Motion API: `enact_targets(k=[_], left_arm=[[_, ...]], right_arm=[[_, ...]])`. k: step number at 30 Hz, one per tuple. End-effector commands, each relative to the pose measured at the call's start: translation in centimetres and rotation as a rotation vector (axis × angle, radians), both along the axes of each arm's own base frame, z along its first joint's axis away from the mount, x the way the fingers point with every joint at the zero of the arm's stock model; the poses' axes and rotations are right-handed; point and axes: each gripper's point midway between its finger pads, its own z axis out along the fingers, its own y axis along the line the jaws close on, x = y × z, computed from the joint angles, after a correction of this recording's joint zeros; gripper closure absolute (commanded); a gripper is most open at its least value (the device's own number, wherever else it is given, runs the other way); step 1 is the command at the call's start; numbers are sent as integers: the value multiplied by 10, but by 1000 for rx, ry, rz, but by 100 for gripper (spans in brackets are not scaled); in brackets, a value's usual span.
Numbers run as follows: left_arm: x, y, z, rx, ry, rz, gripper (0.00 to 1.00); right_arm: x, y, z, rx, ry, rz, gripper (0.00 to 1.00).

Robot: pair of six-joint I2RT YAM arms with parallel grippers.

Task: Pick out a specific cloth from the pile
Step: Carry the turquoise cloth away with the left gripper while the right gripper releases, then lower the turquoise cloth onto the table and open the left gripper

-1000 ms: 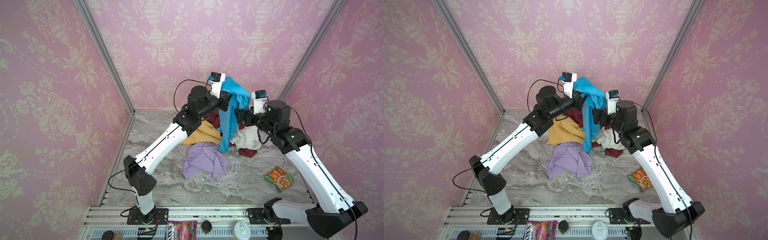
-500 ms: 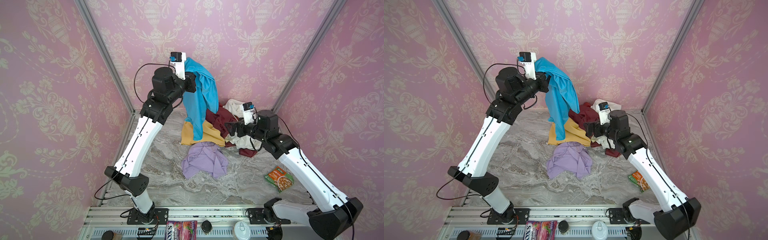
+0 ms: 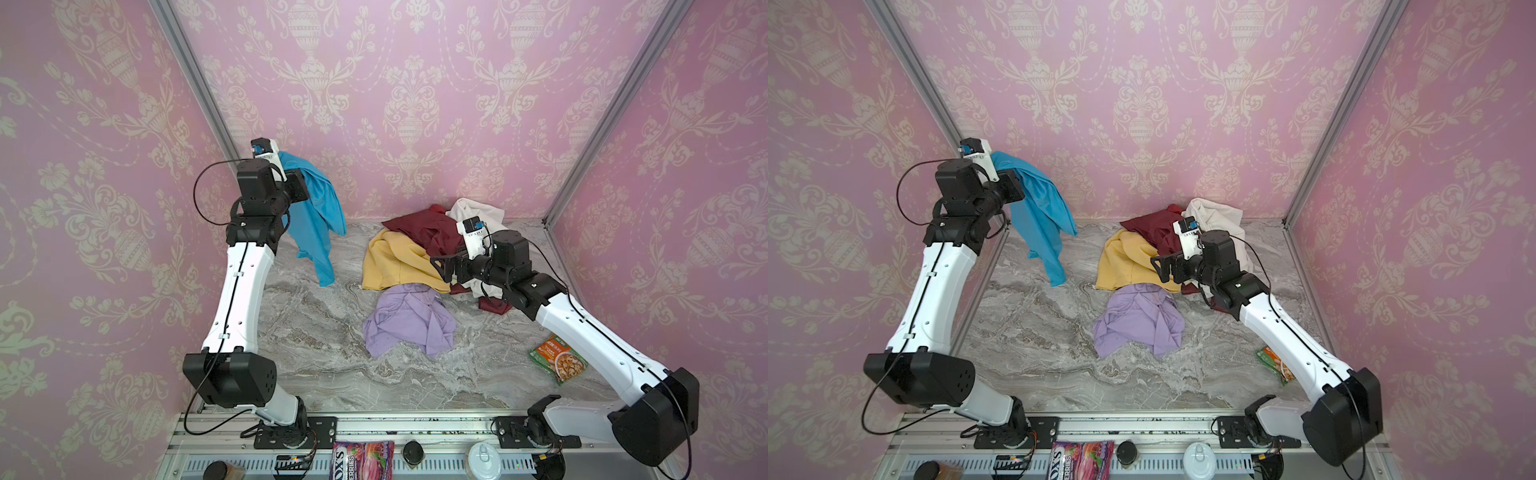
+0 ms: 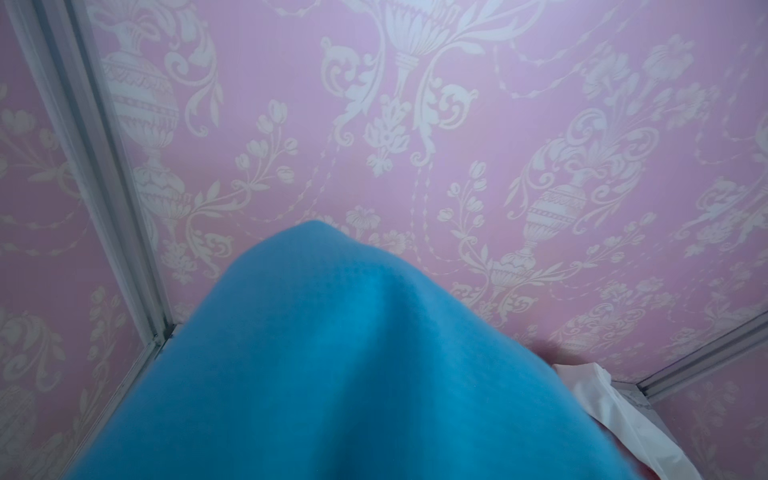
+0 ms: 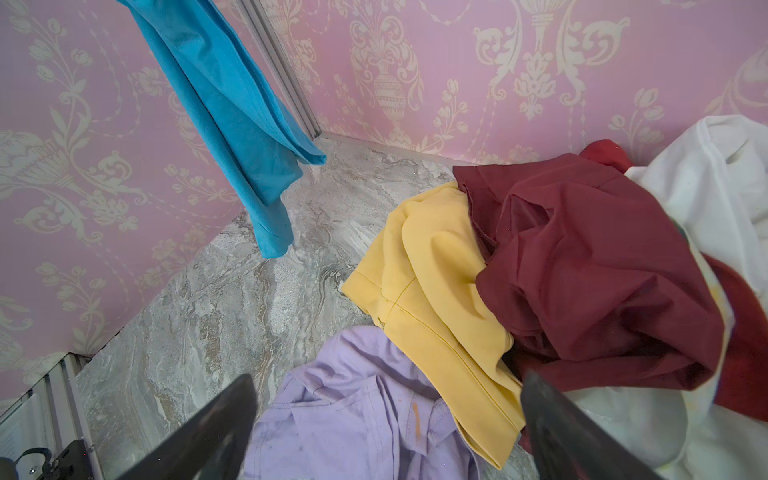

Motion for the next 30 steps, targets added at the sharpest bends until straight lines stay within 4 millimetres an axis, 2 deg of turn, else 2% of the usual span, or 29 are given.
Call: enact_targets(k=[1, 3, 7, 8, 10, 15, 16, 21, 26, 30], left_arm=[[7, 13, 10, -6, -67, 5, 100], [17, 25, -1, 21, -52, 27, 100], [39, 33, -16, 20, -46, 33, 100], [44, 34, -18, 11, -50, 35, 100], [52, 34, -24, -10, -53, 31, 100], [55, 36, -51, -45, -34, 42, 100], [54, 36, -59, -45, -16, 43, 100], [28, 36, -112, -64, 115, 72, 100], [-11, 33, -186, -117, 322, 105, 100], [-37, 23, -221, -156, 444, 90, 100]], right_arm=[[6, 13, 5, 49, -18, 28, 0], [10, 16, 4, 50, -15, 33, 0], [15, 21, 0, 45, 2, 42, 0], [17, 22, 13, 53, -21, 43, 0], [17, 22, 16, 52, -29, 44, 0], [12, 20, 19, 59, -39, 36, 0], [9, 19, 6, 51, -17, 33, 0], [1, 18, -1, 53, -5, 29, 0], [-4, 21, -10, 68, 10, 27, 0], [-7, 23, -16, 78, 22, 16, 1]])
